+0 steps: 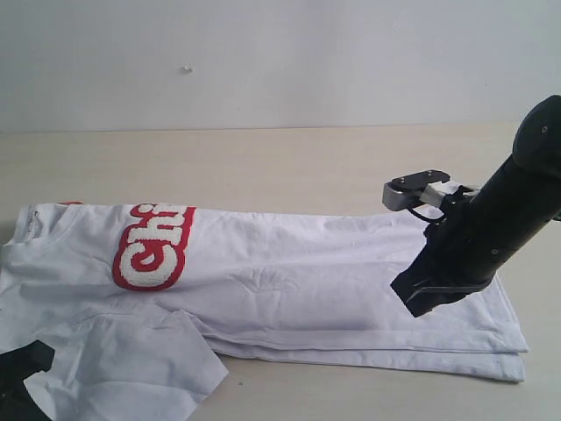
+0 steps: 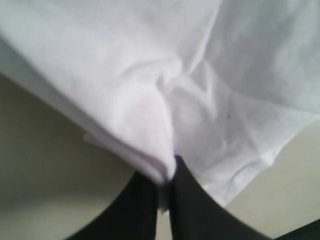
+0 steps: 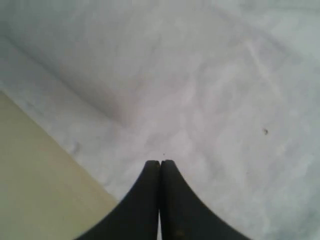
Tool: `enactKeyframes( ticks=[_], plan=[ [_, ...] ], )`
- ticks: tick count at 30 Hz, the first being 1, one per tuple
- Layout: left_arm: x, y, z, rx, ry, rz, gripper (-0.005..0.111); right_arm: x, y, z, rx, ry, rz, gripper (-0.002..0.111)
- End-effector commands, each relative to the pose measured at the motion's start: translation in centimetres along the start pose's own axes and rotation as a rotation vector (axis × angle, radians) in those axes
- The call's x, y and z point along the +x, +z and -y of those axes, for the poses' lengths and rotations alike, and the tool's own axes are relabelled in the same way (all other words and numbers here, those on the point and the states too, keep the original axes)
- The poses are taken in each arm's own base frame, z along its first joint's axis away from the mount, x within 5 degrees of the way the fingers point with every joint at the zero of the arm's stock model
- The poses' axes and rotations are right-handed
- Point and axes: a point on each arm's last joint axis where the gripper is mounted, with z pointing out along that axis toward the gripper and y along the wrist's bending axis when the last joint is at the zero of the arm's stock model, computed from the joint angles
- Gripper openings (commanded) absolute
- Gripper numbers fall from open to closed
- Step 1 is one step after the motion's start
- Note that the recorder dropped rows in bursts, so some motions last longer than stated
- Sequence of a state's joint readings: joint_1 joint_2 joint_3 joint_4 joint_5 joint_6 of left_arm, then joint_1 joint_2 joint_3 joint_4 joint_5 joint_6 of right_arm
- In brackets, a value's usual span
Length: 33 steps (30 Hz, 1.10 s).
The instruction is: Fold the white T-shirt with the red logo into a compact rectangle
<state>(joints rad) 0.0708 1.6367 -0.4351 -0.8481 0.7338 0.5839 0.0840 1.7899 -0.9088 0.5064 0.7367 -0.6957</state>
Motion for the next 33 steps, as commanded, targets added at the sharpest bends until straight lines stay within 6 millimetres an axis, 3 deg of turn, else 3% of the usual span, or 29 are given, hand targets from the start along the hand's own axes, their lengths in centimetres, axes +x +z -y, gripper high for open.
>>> enactKeyframes(
  ticks=[1,8,15,19,24,28,31,33],
  plan=[
    [0.3,-0.2,0.8,0.083,0.031,-0.054,0.001,-0.2,-0.4,-0.5,-0.043,-0.041,0.020,0.000],
    [0.5,-1.9,3.4,0.307,0.198,-0.226,0.000,-0.2,-0.4,-0.5,-0.050,-0.044,0.021,0.000],
    [-1.1,-3.1,5.2,0.439,0.249,-0.145,0.000,-0.2,-0.4,-0.6,-0.055,-0.044,0.017,0.000],
    [-3.4,-4.0,6.6,0.525,0.227,-0.039,0.000,-0.2,-0.4,-0.6,-0.055,-0.044,0.017,0.000],
    [-6.7,-3.2,6.9,0.604,0.118,0.024,0.000,-0.2,-0.4,-0.6,-0.058,-0.044,0.014,0.000],
    [-10.8,-1.4,6.0,0.683,-0.030,0.138,0.000,-0.2,-0.4,-0.6,-0.058,-0.042,0.014,0.000],
    [-12.8,-0.9,4.5,0.734,-0.162,0.226,0.000,-0.2,-0.4,-0.6,-0.058,-0.042,0.014,0.000],
    [-13.3,-0.7,3.6,0.730,-0.202,0.256,0.011,-0.2,-0.4,-0.6,-0.056,-0.042,0.015,0.000]
  ],
)
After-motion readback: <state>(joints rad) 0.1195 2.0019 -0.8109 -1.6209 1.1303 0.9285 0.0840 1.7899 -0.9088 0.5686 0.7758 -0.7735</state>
